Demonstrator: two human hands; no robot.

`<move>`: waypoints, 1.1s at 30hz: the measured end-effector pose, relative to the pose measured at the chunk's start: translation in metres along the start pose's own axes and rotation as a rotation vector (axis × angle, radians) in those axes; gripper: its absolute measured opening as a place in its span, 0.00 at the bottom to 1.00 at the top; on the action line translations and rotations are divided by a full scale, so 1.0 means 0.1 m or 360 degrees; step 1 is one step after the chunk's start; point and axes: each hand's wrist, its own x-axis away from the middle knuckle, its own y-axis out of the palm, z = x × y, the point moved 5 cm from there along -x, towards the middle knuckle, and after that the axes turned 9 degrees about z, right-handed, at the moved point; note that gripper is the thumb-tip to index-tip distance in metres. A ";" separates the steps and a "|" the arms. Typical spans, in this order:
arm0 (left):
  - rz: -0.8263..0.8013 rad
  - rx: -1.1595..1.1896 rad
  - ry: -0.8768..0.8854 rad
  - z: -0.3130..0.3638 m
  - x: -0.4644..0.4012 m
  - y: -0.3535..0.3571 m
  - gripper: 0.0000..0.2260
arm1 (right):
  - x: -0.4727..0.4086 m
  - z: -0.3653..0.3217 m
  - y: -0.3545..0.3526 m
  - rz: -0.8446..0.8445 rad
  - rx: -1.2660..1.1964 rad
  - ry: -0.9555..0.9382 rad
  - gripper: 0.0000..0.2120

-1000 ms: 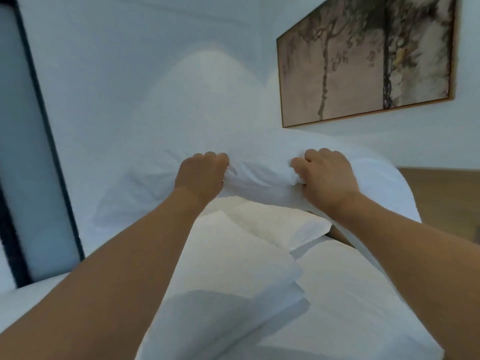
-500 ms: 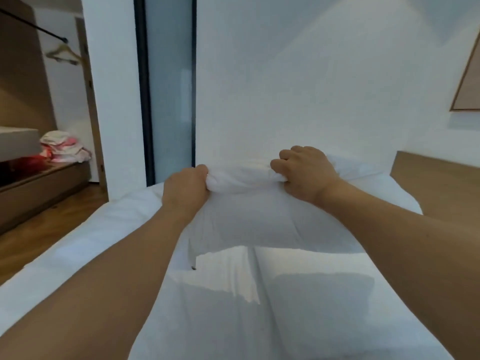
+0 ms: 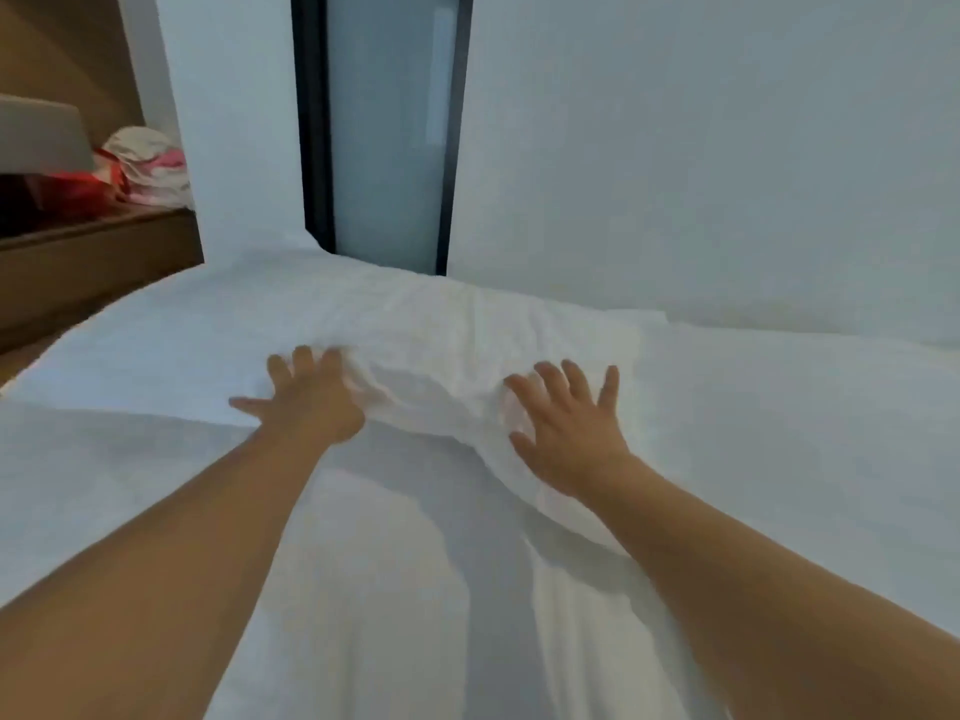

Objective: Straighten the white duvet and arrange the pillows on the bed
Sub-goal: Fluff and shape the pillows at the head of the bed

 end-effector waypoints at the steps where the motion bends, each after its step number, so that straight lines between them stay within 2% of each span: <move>1: -0.0182 0.0023 -0.0020 -0.06 0.11 0.60 0.32 | 0.19 0.05 0.56 -0.0142 -0.0017 0.0090 0.33; 2: -0.0221 -0.0060 0.0014 -0.10 0.24 1.09 0.31 | 0.38 0.06 1.00 -0.0157 -0.0038 0.0139 0.35; 4: 0.0003 -0.0237 0.0142 -0.07 0.37 1.57 0.29 | 0.63 0.06 1.48 0.0108 -0.0167 0.0215 0.35; 6: 0.0191 -0.0287 0.0253 0.07 0.26 1.58 0.30 | 0.65 0.10 1.63 0.0370 -0.0235 0.0246 0.34; 10: 0.0203 -0.0410 0.0401 0.19 0.05 1.60 0.31 | 0.58 0.16 1.54 0.0449 -0.0242 0.0272 0.35; 13: 0.0020 -0.0313 0.0428 0.23 0.24 1.61 0.30 | 0.71 0.11 1.49 0.0220 -0.0260 0.0309 0.34; 16: -0.0287 -0.0171 0.0513 0.26 0.74 1.55 0.31 | 1.08 0.05 1.29 -0.0304 -0.0428 0.0323 0.36; 19: -0.0414 -0.0072 0.0606 0.24 1.53 1.32 0.31 | 1.77 -0.14 0.88 -0.0657 -0.0581 0.0305 0.41; 23: -0.0653 -0.0168 0.0665 0.13 2.53 0.94 0.33 | 2.66 -0.23 0.15 -0.0979 -0.0749 0.0334 0.34; 25: -0.0785 -0.0256 0.0723 0.21 2.91 0.65 0.33 | 2.94 -0.17 -0.27 -0.1085 -0.0867 0.0285 0.32; 26: -0.0800 -0.0259 0.0788 0.33 3.06 0.45 0.32 | 3.01 -0.08 -0.51 -0.1088 -0.0928 0.0267 0.27; 29: -0.0524 -0.0088 0.1021 0.98 3.39 -0.32 0.28 | 3.07 0.53 -1.42 -0.0783 -0.0912 0.0309 0.18; 33: -0.0140 0.0143 0.1261 2.11 3.83 -1.28 0.27 | 3.27 1.85 -2.50 -0.0192 -0.0577 0.0524 0.18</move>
